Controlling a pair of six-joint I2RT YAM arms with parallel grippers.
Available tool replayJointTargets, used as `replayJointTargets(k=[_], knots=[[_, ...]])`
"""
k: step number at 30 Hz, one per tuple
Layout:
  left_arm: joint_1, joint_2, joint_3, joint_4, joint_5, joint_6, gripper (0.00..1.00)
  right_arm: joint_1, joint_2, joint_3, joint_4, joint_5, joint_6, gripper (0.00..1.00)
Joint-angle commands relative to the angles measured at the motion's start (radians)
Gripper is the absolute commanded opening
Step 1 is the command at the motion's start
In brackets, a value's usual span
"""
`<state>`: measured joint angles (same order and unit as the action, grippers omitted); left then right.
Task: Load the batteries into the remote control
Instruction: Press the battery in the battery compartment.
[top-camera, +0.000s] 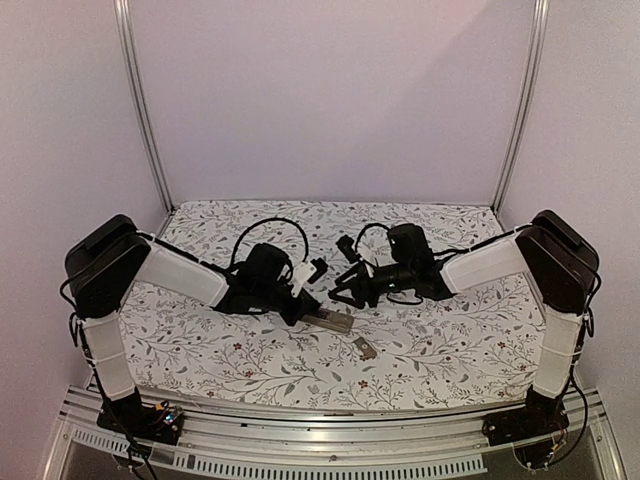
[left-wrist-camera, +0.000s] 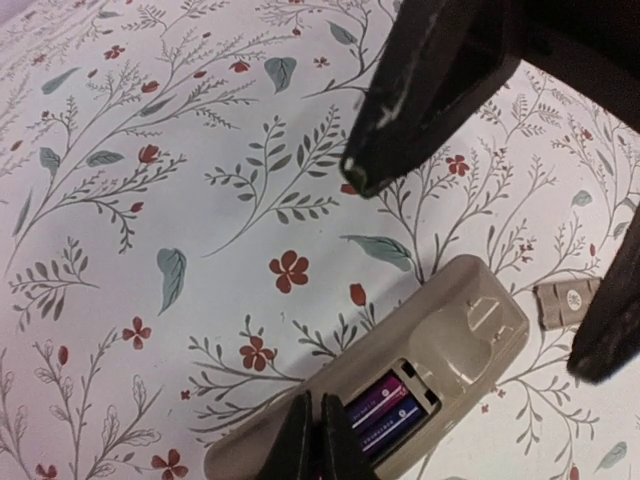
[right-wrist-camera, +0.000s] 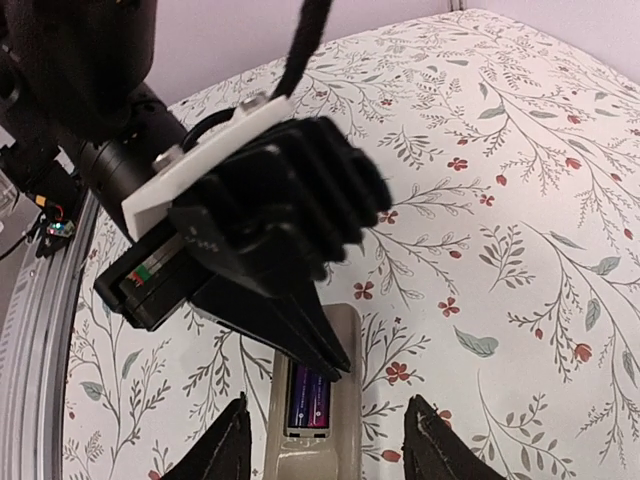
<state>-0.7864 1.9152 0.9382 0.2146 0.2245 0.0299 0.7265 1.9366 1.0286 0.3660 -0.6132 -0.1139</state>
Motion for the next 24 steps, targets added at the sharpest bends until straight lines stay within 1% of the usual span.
replayJointTargets(k=[1,3,5,11,16,18,19,20,24], knots=[[-0.047,0.022,-0.102,-0.233,0.054,-0.027,0.05,-0.005,0.022,-0.027,0.127,-0.029,0.183,0.48],[-0.046,0.017,-0.108,-0.231,0.052,-0.027,0.05,-0.005,0.048,-0.028,0.130,0.011,0.249,0.46],[-0.047,0.019,-0.108,-0.231,0.053,-0.026,0.05,-0.005,0.076,-0.025,0.130,0.017,0.277,0.46],[-0.045,0.015,-0.113,-0.230,0.053,-0.027,0.05,0.001,0.149,-0.003,0.124,0.007,0.298,0.46],[-0.045,0.020,-0.100,-0.231,0.054,-0.027,0.06,0.004,0.158,-0.002,0.127,0.001,0.308,0.46],[-0.046,-0.020,-0.106,-0.231,0.061,-0.025,0.06,0.004,0.148,-0.007,0.126,0.005,0.307,0.46],[-0.045,-0.043,-0.113,-0.191,0.067,-0.026,0.07,0.003,0.140,-0.012,0.125,0.006,0.306,0.46],[-0.045,-0.102,-0.122,-0.169,0.073,-0.027,0.10,0.004,0.129,-0.018,0.126,0.008,0.305,0.46],[-0.038,-0.271,-0.131,-0.097,0.071,-0.027,0.26,0.002,0.075,-0.035,0.119,0.022,0.297,0.47]])
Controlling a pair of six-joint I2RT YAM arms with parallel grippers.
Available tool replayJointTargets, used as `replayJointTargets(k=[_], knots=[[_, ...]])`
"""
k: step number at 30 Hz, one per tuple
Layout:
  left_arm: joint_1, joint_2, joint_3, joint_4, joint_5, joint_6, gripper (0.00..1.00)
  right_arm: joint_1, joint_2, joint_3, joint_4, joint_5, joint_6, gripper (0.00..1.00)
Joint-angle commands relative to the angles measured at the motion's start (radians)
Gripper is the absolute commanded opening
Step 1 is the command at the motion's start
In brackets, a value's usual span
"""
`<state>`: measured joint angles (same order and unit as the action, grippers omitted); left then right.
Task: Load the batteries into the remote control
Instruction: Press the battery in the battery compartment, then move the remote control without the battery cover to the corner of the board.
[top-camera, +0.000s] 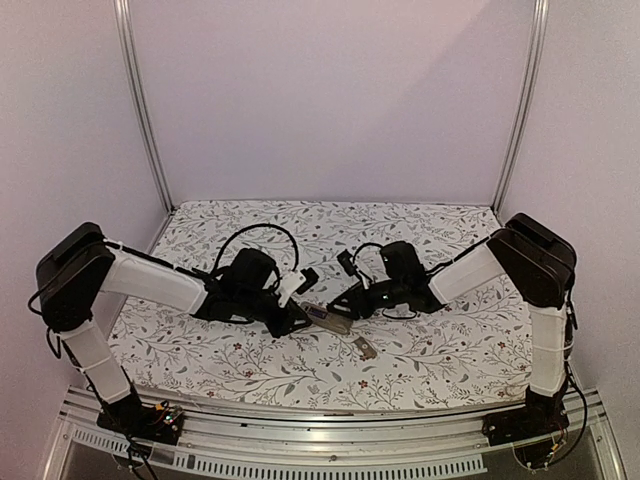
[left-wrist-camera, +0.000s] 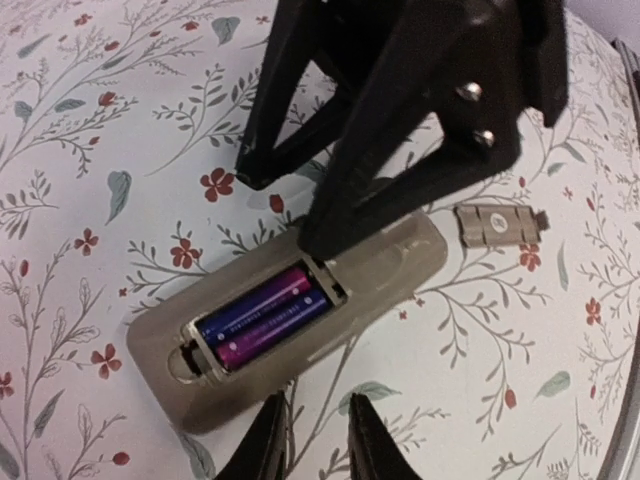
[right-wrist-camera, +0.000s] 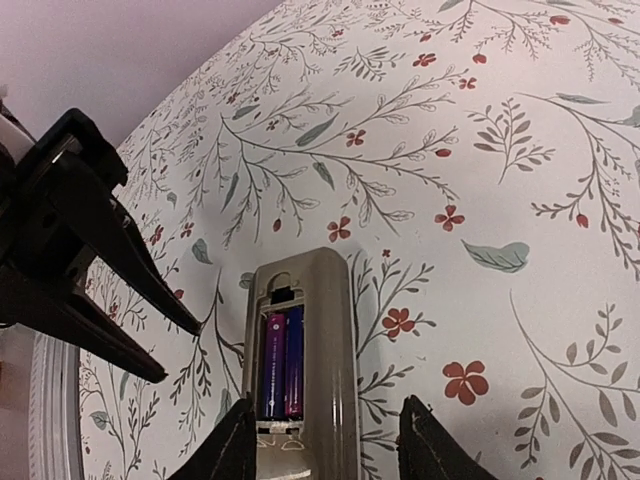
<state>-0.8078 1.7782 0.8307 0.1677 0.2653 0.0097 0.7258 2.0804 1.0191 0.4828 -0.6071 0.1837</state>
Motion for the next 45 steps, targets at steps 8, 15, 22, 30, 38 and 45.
replayJointTargets(k=[8,15,22,30,38,45], knots=[[-0.007,-0.287,-0.007,-0.006,0.011,-0.007,0.41,-0.002,-0.205,-0.003,-0.126,0.080,-0.001,0.55],[-0.003,-0.446,-0.128,0.079,-0.165,-0.061,0.62,0.011,-0.337,0.016,-0.587,0.373,0.043,0.53],[0.002,-0.479,-0.176,0.120,-0.234,-0.081,0.74,0.170,-0.410,-0.001,-0.809,0.452,-0.056,0.54],[0.042,-0.230,-0.012,-0.085,-0.365,-0.116,0.77,0.170,-0.468,0.029,-0.742,0.407,-0.036,0.62],[0.127,-0.308,-0.081,-0.039,-0.350,-0.230,0.82,0.171,-0.215,0.234,-0.699,0.472,-0.246,0.82],[0.162,-0.428,-0.155,-0.053,-0.414,-0.250,1.00,0.170,-0.029,0.371,-0.711,0.452,-0.323,0.87]])
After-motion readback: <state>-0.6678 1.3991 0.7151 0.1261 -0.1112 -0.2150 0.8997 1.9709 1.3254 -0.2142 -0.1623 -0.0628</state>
